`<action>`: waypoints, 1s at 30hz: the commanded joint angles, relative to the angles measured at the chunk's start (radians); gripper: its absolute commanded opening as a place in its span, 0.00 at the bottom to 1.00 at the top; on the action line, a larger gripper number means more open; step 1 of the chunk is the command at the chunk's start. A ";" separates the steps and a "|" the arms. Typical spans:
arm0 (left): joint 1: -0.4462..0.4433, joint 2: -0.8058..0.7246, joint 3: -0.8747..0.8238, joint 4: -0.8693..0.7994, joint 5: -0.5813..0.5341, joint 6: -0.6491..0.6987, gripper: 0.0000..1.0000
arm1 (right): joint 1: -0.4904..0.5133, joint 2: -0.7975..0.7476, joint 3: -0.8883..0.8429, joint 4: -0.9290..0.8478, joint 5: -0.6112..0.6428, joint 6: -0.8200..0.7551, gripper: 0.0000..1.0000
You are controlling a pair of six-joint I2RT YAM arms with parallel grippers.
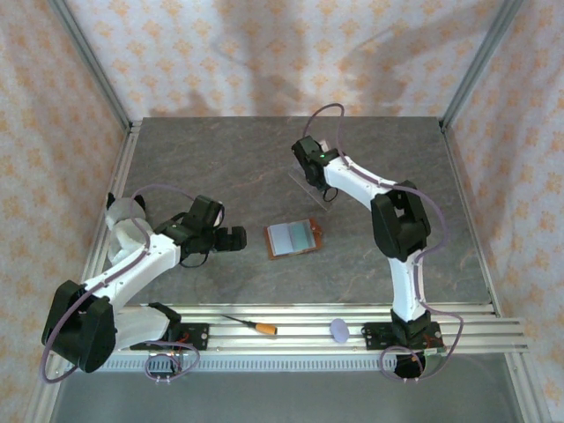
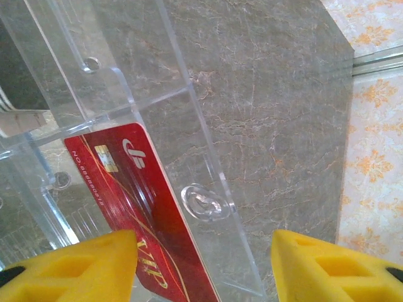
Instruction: Put the credit cards into the card holder
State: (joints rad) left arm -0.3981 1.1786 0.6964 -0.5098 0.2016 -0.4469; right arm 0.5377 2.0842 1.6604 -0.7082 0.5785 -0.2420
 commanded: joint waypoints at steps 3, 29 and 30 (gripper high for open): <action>0.008 0.009 -0.015 0.007 -0.002 -0.006 1.00 | -0.002 0.016 0.031 0.005 0.072 -0.002 0.49; 0.009 0.006 -0.014 0.000 -0.011 -0.003 0.99 | -0.001 -0.040 -0.017 0.059 0.059 -0.013 0.22; 0.009 0.007 -0.014 -0.001 -0.011 -0.001 0.99 | 0.001 -0.044 -0.020 0.060 0.057 -0.015 0.21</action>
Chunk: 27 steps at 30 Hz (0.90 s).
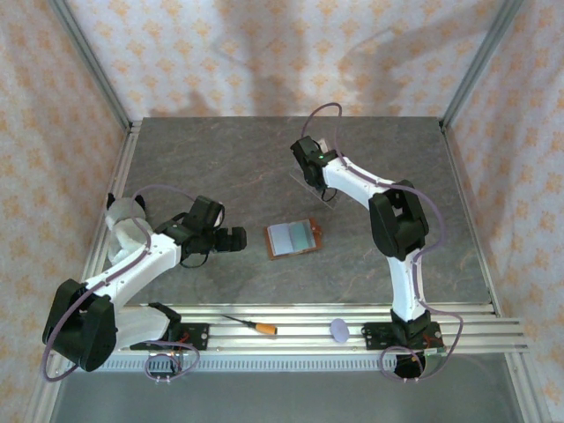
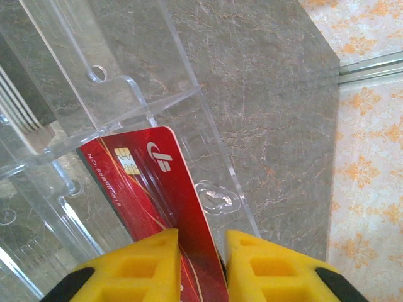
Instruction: Put the credit cards into the card holder
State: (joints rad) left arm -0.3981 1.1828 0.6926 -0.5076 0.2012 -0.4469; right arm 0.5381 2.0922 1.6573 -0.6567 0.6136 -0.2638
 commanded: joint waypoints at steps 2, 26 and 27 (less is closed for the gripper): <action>0.008 0.003 -0.008 -0.006 -0.010 -0.001 0.99 | 0.001 -0.058 -0.019 0.009 0.017 0.008 0.21; 0.009 0.030 -0.007 0.006 0.004 0.001 0.99 | -0.001 -0.009 0.008 0.006 0.079 -0.024 0.40; 0.009 0.030 -0.007 0.007 0.004 0.001 0.99 | -0.001 -0.005 0.007 0.009 0.082 -0.024 0.43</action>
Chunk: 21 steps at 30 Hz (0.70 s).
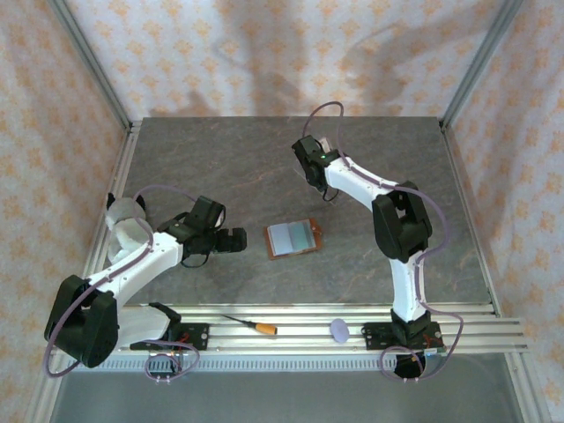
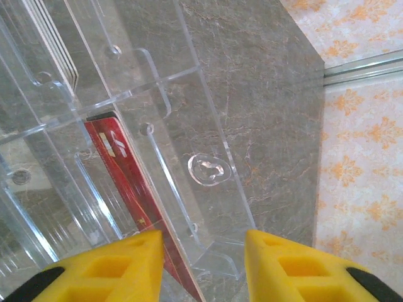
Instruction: Put the credit cards into the card holder
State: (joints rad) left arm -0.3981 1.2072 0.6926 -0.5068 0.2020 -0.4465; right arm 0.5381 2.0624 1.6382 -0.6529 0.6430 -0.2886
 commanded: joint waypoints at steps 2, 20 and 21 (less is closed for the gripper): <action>0.008 0.005 -0.007 0.008 0.002 0.001 0.99 | -0.004 0.039 0.031 0.006 0.081 0.004 0.45; 0.009 0.011 -0.019 0.037 0.021 -0.004 0.99 | -0.052 0.061 0.067 0.002 -0.035 0.007 0.58; 0.009 0.011 -0.020 0.037 0.019 -0.004 0.99 | -0.053 0.061 0.067 -0.002 -0.054 0.006 0.59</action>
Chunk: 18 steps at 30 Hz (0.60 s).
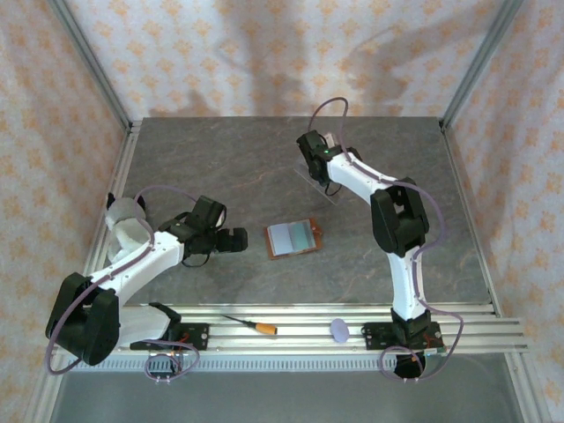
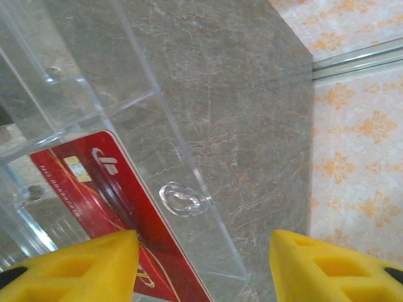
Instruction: Put the credit cards into the card holder
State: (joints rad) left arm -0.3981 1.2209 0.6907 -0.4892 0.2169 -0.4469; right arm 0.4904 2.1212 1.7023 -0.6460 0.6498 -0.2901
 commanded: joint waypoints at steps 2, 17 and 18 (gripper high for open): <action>0.008 -0.002 -0.016 0.018 0.003 -0.004 0.99 | -0.009 0.012 0.013 -0.024 -0.078 0.007 0.60; 0.008 0.017 -0.011 0.020 0.007 -0.006 0.99 | -0.009 0.032 0.035 -0.030 0.035 0.016 0.50; 0.009 0.016 -0.010 0.017 0.007 -0.004 0.99 | -0.010 0.030 0.036 -0.030 0.040 0.013 0.49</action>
State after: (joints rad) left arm -0.3981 1.2331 0.6853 -0.4812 0.2276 -0.4469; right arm 0.4870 2.1498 1.7039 -0.6533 0.6331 -0.2890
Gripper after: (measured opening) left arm 0.994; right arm 0.496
